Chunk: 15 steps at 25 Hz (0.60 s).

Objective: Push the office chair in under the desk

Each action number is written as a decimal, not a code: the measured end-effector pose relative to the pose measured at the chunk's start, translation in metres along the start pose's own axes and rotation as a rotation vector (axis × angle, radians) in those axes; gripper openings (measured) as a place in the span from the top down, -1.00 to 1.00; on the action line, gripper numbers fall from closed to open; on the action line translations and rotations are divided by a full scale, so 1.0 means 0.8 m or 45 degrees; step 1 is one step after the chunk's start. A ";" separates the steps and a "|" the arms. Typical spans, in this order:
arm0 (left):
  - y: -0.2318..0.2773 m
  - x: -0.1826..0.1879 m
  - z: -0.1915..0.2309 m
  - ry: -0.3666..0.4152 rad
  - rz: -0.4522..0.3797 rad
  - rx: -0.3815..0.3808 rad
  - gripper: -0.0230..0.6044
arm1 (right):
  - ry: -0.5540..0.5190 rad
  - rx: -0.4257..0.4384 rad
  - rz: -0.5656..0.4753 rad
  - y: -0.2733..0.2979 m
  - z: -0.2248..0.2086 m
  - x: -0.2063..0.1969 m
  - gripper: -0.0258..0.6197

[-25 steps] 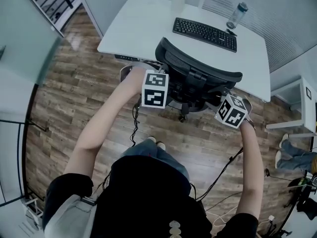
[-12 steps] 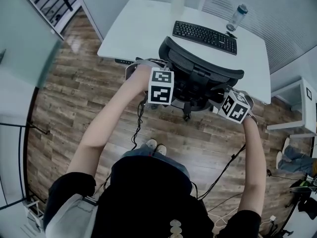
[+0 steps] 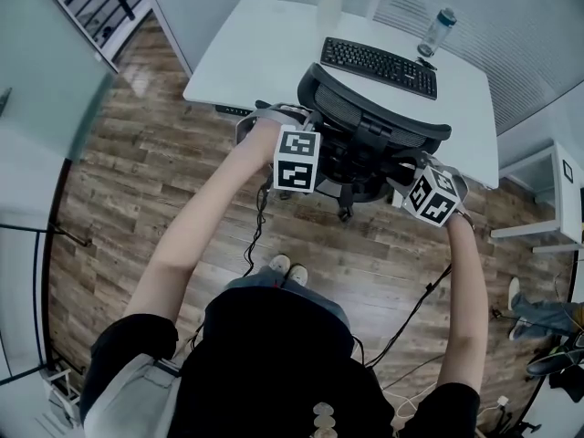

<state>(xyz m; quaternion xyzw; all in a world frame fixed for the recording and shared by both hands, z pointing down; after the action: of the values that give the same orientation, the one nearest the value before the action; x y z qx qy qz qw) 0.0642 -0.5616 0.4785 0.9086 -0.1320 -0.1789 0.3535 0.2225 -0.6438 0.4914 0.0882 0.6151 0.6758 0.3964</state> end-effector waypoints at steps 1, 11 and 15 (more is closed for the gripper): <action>-0.002 0.000 0.000 0.001 -0.011 0.041 0.38 | -0.001 -0.025 -0.006 -0.003 0.000 0.002 0.38; -0.060 -0.006 0.006 -0.249 -0.193 0.377 0.70 | 0.225 -0.378 -0.426 -0.098 0.020 0.042 0.39; -0.093 -0.003 0.026 -0.561 -0.368 0.547 0.90 | 0.496 -0.611 -0.846 -0.140 0.027 0.048 0.49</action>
<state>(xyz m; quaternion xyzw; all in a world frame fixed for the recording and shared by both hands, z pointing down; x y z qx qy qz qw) 0.0615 -0.5198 0.4133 0.9112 -0.1098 -0.3871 0.0880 0.2575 -0.6107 0.3808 -0.3371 0.4992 0.6394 0.4778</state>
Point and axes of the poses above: the fingertips, and each gripper's own axes: y forward along the fingers, z to its left, x out of its top, the point moved 4 cm from there along -y, backward along the fingers, and after that the axes turned 11 degrees about x, right-handed, at the moved point
